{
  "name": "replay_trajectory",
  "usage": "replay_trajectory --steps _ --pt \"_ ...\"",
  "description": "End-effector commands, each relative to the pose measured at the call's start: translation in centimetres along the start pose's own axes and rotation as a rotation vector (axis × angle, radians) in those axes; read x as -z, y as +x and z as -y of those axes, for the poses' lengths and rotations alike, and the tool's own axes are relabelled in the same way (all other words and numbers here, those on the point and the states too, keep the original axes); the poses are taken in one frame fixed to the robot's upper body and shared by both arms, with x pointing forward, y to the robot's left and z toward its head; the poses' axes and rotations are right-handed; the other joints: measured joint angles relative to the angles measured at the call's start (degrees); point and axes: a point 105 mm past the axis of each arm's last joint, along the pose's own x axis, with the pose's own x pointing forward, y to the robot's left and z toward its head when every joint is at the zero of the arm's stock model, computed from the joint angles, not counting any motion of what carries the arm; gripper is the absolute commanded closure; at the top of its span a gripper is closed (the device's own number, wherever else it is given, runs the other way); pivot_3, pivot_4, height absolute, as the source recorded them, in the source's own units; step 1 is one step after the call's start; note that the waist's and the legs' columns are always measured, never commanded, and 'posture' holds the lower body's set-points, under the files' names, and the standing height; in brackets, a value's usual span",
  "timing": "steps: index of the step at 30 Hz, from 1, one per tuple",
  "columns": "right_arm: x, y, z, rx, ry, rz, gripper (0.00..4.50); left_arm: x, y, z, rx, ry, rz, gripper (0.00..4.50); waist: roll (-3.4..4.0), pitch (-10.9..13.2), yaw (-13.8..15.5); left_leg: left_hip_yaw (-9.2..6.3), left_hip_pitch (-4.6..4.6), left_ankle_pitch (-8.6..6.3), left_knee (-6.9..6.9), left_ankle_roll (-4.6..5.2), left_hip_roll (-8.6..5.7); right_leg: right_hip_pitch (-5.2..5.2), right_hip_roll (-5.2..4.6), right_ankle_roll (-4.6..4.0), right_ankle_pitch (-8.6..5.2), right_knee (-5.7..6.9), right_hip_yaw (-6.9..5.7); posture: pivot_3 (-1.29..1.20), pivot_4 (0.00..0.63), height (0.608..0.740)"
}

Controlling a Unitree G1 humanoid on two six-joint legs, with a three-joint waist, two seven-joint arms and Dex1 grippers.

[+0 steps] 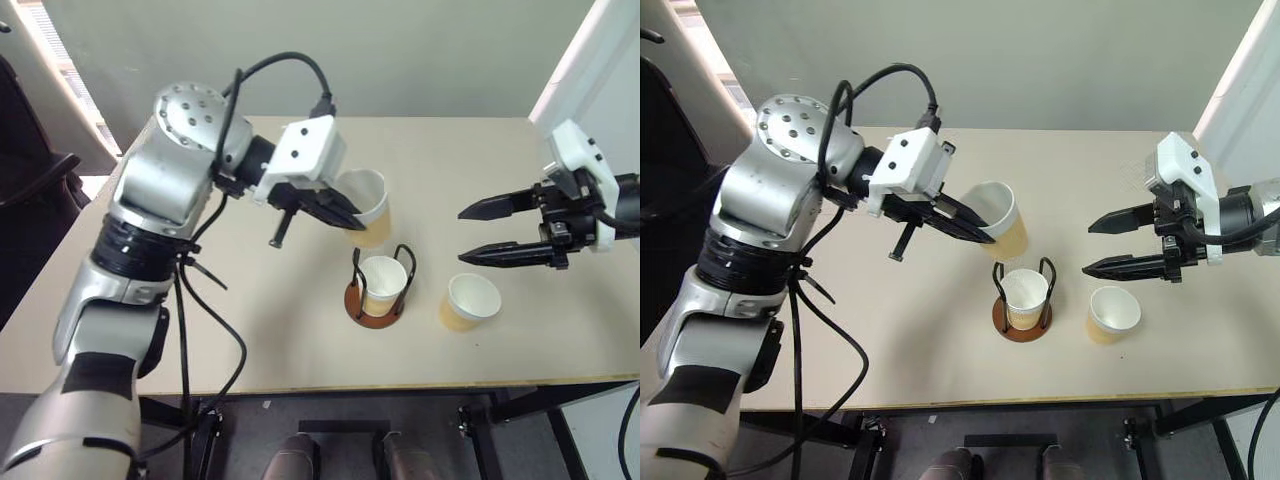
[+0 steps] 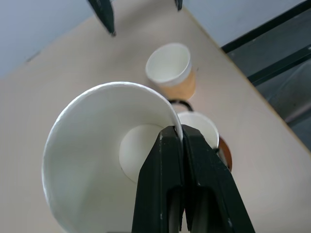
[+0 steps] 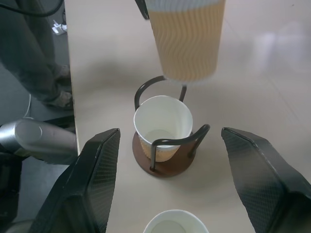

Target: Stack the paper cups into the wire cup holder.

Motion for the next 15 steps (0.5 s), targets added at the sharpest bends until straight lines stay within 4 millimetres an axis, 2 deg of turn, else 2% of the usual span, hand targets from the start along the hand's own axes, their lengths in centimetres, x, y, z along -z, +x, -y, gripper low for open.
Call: replay_trajectory --steps 1,8,15 --pt "-1.7 -1.6 -0.3 0.068 -0.069 0.017 1.06 -1.0 0.5 -0.1 0.064 0.055 0.018 4.47 0.00 0.0 0.0 0.00 0.00 -0.01 0.02 0.01 0.00 0.03 0.00 0.03 0.02 -0.01 0.00 0.00 0.150 0.740" --pt "-1.9 -2.5 -0.4 0.130 -0.061 0.020 1.06 -0.1 2.0 0.2 0.132 0.070 0.003 4.47 0.00 0.0 0.1 0.00 0.00 -0.07 0.20 0.12 -0.01 0.14 0.00 0.17 0.08 -0.10 0.00 0.00 0.150 0.740" --pt "-1.9 -2.5 -0.8 0.142 -0.054 0.021 1.06 0.6 3.6 0.9 0.189 0.087 0.000 4.47 0.00 0.0 0.3 0.01 -0.01 -0.16 0.43 0.21 -0.02 0.25 0.00 0.31 0.08 -0.12 0.01 0.00 0.150 0.740"
